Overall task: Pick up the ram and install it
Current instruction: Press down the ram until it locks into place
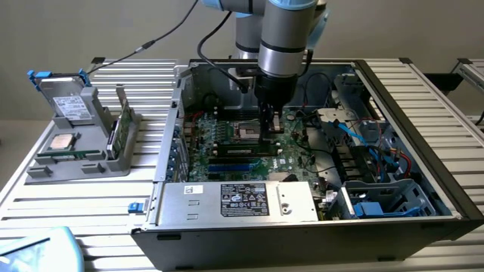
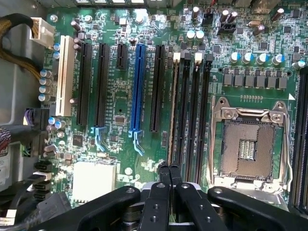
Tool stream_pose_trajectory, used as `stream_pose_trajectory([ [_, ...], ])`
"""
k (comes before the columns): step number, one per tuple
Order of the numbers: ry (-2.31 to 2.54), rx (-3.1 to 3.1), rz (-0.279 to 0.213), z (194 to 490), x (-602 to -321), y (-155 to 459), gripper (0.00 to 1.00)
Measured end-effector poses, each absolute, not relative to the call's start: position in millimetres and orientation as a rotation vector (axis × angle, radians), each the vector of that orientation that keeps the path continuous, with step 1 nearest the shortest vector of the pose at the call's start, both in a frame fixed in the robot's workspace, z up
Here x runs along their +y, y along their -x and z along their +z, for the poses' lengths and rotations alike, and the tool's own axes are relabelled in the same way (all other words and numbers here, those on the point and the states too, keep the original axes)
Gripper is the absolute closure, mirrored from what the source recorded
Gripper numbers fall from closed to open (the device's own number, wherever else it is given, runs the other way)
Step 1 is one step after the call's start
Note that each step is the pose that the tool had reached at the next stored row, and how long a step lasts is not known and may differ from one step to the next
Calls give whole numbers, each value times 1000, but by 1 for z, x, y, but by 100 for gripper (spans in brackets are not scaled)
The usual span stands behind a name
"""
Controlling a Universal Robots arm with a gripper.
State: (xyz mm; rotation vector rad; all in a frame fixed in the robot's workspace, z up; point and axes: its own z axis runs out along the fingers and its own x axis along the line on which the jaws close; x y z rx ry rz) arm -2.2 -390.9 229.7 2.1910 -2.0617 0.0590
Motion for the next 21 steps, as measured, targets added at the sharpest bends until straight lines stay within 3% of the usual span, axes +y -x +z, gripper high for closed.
stream_pose_trajectory([
  [21,-2191,-2062,59,229,-391,8,90],
])
